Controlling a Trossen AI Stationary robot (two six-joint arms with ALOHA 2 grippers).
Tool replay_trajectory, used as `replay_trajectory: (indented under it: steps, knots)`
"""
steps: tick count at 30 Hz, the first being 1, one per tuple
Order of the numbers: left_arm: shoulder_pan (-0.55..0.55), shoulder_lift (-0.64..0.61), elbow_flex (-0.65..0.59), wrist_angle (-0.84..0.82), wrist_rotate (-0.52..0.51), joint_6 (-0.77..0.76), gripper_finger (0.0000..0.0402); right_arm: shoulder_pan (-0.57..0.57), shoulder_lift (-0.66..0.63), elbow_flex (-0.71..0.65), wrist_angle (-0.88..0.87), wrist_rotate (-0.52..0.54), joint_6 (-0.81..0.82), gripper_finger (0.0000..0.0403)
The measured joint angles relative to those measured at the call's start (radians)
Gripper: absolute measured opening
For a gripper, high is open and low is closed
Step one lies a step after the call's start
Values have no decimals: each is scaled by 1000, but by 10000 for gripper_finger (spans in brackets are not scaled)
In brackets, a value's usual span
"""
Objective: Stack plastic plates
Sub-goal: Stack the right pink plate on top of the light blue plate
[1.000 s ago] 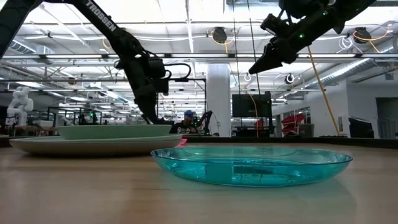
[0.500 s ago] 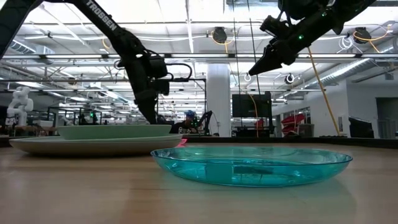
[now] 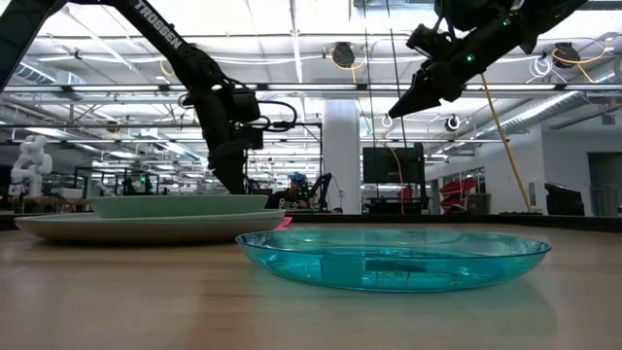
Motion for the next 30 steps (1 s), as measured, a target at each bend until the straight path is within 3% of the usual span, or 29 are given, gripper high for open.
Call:
replay_trajectory:
  steps: [11, 18, 30]
  knots:
    - [3, 0, 0, 3, -2, -104, 216, 0, 0, 0, 0, 0, 0, 109]
    - [3, 8, 0, 4, -79, -151, 216, 0, 0, 0, 0, 0, 0, 109]
    - [3, 160, 5, 6, -88, -173, 216, 0, 0, 0, -2, 0, 0, 109]
